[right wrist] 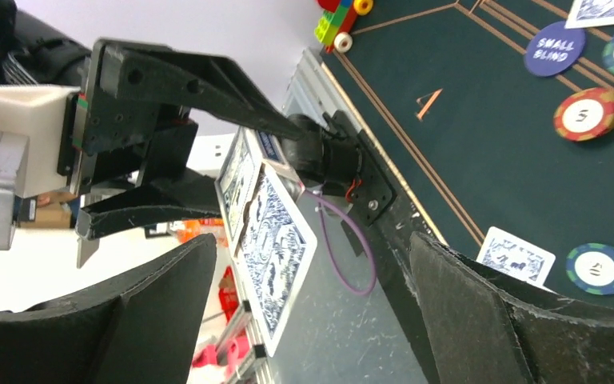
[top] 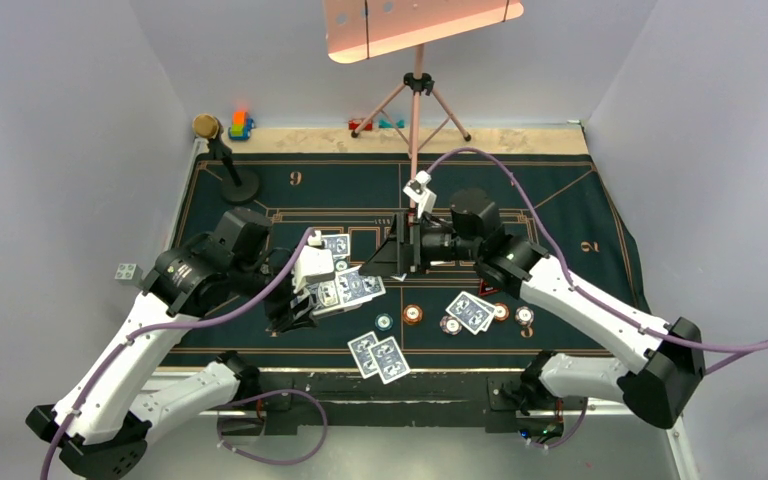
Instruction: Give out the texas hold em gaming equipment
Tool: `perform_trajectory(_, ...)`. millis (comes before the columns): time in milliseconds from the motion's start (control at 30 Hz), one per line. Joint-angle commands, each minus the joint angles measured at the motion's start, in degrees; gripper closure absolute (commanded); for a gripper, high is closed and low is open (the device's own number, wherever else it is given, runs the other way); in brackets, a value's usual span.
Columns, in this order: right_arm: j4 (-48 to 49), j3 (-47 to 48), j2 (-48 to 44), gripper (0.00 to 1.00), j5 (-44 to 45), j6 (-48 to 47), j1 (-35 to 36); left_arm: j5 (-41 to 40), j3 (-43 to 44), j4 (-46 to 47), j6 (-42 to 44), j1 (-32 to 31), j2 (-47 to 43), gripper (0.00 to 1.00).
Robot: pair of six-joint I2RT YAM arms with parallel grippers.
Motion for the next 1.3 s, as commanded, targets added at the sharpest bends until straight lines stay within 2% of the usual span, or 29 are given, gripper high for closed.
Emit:
perform_trajectory(0,-3.63,4.83,2.01,0.04,1.32,-2.82,4.0,1.27,0.77,2.3,-0.73,-0.17,-0.08,0.66)
perform_trajectory(200,-7.59,6.73,3.99,0.03,3.96,-4.49,5.98,1.04,0.86,2.16,-0.54,-0.13,-0.27,0.66)
perform_trajectory(467,-13.25,7.19,2.01,0.03,6.07,-6.05,5.98,1.34,1.27,1.83,-0.29,-0.16,-0.48,0.66)
perform_trajectory(800,-18.26,10.1,0.54,0.31,8.86,-6.6,5.89,1.32,1.38,1.92,-0.37,-0.15,-0.7,0.66)
perform_trajectory(933,-19.86,11.27,0.49,0.39,9.81,-7.15,5.89,1.2,1.38,1.71,-0.2,-0.17,-0.84,0.66)
perform_trajectory(1167,-23.79,13.99,0.1,0.63,12.06,-8.76,5.8,1.17,1.19,1.74,-0.2,-0.11,-0.96,0.66)
perform_trajectory(1267,-25.1,14.93,-0.42,0.66,12.85,-9.24,5.61,1.2,1.12,1.86,-0.2,-0.09,-0.97,0.67)
